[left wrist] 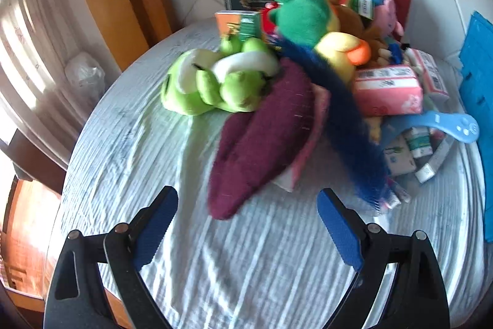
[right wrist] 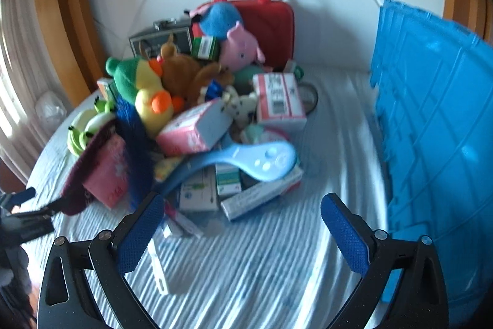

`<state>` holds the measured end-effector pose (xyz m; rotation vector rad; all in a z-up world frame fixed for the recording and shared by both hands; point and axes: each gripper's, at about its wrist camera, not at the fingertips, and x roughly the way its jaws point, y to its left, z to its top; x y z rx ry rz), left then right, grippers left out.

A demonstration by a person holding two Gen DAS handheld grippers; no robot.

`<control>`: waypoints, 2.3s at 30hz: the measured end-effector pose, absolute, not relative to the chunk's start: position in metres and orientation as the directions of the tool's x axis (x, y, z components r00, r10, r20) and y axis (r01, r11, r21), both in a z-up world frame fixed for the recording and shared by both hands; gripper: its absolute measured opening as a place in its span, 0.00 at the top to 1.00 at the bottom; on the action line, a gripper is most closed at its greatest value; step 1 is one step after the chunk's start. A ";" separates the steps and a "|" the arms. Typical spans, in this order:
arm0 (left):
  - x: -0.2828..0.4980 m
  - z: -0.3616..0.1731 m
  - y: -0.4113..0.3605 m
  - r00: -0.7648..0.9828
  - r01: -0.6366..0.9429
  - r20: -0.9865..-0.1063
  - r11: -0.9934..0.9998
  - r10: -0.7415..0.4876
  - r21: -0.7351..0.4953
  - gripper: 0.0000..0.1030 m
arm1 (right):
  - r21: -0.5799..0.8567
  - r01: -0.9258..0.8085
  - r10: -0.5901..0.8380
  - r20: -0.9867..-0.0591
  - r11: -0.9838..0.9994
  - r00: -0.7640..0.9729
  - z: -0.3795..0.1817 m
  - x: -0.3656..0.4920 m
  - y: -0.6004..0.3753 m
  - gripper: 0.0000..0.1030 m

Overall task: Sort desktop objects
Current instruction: 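Move both tools back toward the pile on the bed, then grasp the green frog plush with the left tool while the right grasps the green-white plush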

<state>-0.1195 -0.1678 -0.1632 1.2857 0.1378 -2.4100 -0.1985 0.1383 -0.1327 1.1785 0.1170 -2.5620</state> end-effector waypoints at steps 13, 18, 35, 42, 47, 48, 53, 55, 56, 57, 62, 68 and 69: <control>-0.135 -0.167 -0.305 -0.467 0.459 -0.819 -0.883 -0.333 0.096 0.10 | 0.089 0.333 -0.273 -0.784 -0.939 -0.557 -0.137 -0.221 0.065 0.00; -0.167 -0.164 -0.335 -0.505 0.422 -0.809 -0.904 -0.302 0.074 0.10 | 0.138 0.426 -0.367 -0.770 -0.894 -0.521 -0.118 -0.234 -0.014 0.00; -0.279 -0.226 -0.363 -0.446 0.175 -0.887 -0.984 -0.117 0.042 0.10 | 0.226 0.455 -0.375 -0.887 -0.861 -0.269 -0.191 -0.332 -0.212 0.01; -0.293 -0.245 -0.377 -0.468 0.166 -0.884 -0.984 -0.016 -0.070 0.00 | 0.209 0.457 -0.329 -0.923 -0.864 -0.200 -0.230 -0.352 -0.217 0.02; -0.299 -0.252 -0.377 -0.463 0.112 -0.886 -0.990 0.022 -0.083 0.00 | 0.226 0.458 -0.331 -0.929 -0.860 -0.164 -0.242 -0.359 -0.219 0.00; -0.299 -0.253 -0.378 -0.460 0.108 -0.887 -0.990 0.032 -0.092 0.00 | 0.222 0.462 -0.331 -0.929 -0.858 -0.168 -0.241 -0.358 -0.219 0.00; -0.288 -0.244 -0.367 -0.496 0.075 -0.867 -0.994 0.037 -0.085 0.19 | 0.186 0.506 -0.331 -0.919 -0.842 -0.212 -0.229 -0.346 -0.216 0.20; -0.283 -0.237 -0.356 -0.512 0.068 -0.859 -0.997 -0.007 -0.032 0.25 | 0.176 0.519 -0.337 -0.912 -0.836 -0.233 -0.222 -0.340 -0.213 0.24; -0.281 -0.235 -0.353 -0.516 0.070 -0.856 -0.997 -0.019 -0.020 0.25 | 0.177 0.523 -0.343 -0.908 -0.834 -0.240 -0.218 -0.338 -0.211 0.26; -0.277 -0.231 -0.353 -0.518 0.076 -0.855 -0.997 -0.026 -0.016 0.27 | 0.181 0.526 -0.353 -0.902 -0.831 -0.247 -0.214 -0.335 -0.209 0.28; -0.259 -0.209 -0.346 -0.555 0.086 -0.830 -0.996 -0.060 0.015 0.29 | 0.212 0.566 -0.427 -0.860 -0.796 -0.280 -0.181 -0.318 -0.194 0.72; -0.243 -0.207 -0.350 -0.509 0.176 -0.855 -0.984 -0.096 0.005 0.28 | 0.232 0.525 -0.418 -0.869 -0.819 -0.267 -0.171 -0.310 -0.185 0.93; -0.242 -0.214 -0.356 -0.492 0.183 -0.865 -0.983 -0.097 0.006 0.28 | 0.246 0.511 -0.418 -0.872 -0.824 -0.255 -0.172 -0.310 -0.180 0.80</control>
